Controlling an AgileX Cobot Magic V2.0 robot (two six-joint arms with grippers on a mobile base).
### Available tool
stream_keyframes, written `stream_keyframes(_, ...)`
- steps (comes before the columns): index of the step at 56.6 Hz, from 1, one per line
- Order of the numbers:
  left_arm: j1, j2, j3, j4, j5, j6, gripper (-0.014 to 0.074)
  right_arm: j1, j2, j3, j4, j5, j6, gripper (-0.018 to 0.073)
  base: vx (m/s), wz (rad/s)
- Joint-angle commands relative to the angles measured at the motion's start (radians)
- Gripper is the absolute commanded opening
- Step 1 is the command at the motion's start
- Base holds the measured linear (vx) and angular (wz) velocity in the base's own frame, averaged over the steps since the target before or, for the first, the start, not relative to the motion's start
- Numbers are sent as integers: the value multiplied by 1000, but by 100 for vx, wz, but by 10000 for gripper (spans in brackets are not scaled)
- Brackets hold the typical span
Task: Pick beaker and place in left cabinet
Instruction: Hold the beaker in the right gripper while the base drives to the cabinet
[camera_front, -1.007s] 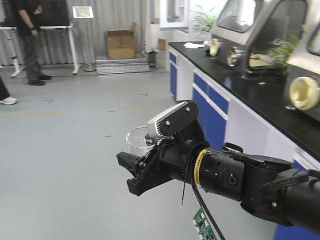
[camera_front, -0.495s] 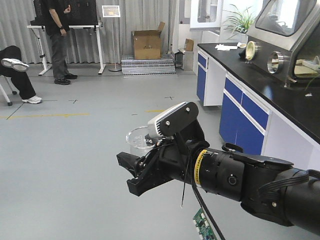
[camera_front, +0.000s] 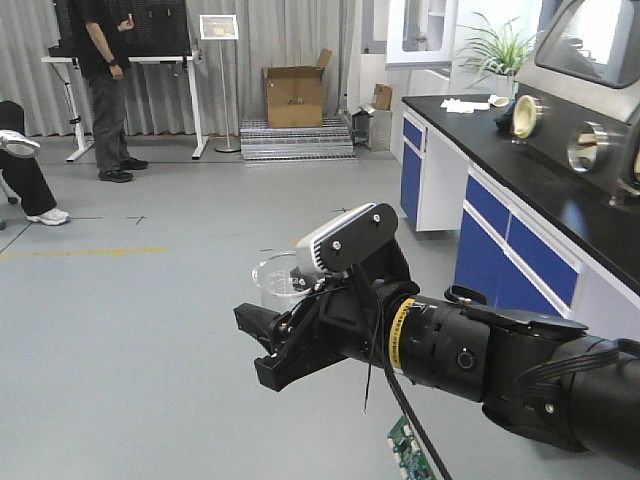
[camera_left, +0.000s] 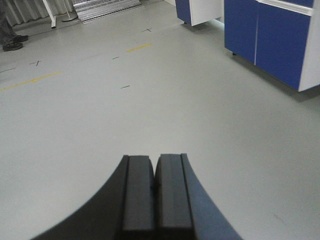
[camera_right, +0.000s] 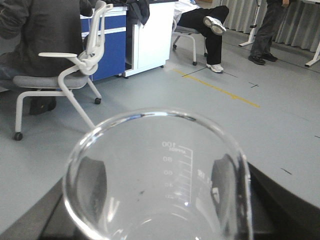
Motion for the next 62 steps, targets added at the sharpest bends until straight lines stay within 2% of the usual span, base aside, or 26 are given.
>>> stream_keyframes(1, -6, -10, -19, -5, -82, -1, -6, -6, -45, -33, 17, -34, -1, 100, 59, 7)
stream_keyframes(62, -6, -10, -19, -5, -82, -1, -6, -6, -45, -33, 17, -37, -1, 100, 66, 8)
